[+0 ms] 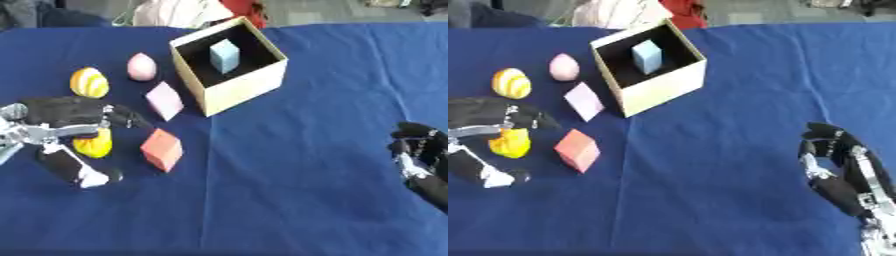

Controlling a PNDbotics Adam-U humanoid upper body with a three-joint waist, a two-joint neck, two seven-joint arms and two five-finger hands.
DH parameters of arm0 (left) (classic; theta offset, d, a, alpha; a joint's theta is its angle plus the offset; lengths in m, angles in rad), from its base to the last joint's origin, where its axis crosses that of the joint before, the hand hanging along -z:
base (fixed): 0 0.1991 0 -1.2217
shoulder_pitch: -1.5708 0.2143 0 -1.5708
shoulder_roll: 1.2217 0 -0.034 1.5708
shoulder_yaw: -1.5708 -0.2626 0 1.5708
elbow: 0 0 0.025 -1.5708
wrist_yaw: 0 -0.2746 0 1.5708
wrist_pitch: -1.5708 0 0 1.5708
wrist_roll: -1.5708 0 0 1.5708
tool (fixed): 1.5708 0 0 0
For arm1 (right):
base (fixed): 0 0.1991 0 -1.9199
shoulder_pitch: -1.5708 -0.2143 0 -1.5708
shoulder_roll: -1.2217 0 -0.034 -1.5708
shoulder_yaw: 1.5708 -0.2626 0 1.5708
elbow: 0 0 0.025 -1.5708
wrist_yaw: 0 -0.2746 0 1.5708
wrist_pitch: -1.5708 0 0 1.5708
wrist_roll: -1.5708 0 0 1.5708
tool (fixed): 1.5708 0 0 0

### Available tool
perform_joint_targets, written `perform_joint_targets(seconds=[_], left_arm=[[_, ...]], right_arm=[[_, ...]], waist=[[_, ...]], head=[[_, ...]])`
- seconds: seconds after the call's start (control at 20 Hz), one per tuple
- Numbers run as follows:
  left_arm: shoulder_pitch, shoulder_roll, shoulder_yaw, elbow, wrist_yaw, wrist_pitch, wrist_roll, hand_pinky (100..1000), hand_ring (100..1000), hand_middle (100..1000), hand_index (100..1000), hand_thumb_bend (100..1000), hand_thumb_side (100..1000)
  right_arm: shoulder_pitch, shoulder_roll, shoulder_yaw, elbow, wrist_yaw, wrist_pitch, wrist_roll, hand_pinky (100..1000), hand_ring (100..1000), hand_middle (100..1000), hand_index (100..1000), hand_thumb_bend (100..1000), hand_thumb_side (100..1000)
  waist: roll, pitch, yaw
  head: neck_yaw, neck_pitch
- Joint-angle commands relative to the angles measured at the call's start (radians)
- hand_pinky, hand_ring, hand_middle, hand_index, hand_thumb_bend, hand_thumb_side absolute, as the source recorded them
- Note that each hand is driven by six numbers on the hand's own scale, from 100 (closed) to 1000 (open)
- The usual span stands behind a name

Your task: Pick up objects on the table and place them in the box.

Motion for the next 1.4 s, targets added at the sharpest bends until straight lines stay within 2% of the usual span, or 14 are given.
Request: perform_joint_targets(seconds=[0.05,0.75,0.9,1.4], left_arm=[[-0.020,0.031,-0.004,0.006,-0.009,-0.009,-0.038,885,835,855,964,334,266],[-0.062,-0.040,-0.018,0.067,-0.116,0.041,0.104,886,838,857,968,314,162],[-0.081,-0.053,-0.024,0.077,-0.123,0.048,0.126,887,837,856,968,308,164],[-0.154,-0.068,-0.087,0.129,-0.122,0.008,0.064,889,841,859,969,325,228]], right_arm=[[-0.008,-0.014,-0.003,-0.010,0.004,-0.001,0.002,685,660,674,805,100,367],[-0.005,-0.015,-0.004,-0.008,0.001,0.000,0.000,685,660,674,805,100,368],[-0.005,-0.014,-0.003,-0.008,0.000,0.000,0.001,685,660,674,805,100,369],[-0.006,-0.016,0.000,-0.005,-0.003,0.000,0.004,685,659,674,805,100,370]], waist=[[-0.006,-0.030,0.000],[-0.010,-0.029,-0.001],[-0.012,-0.029,-0.001],[-0.014,-0.029,-0.007]], head=[[0.003,-0.008],[0.004,-0.005],[0.005,-0.004],[0.010,0.001]])
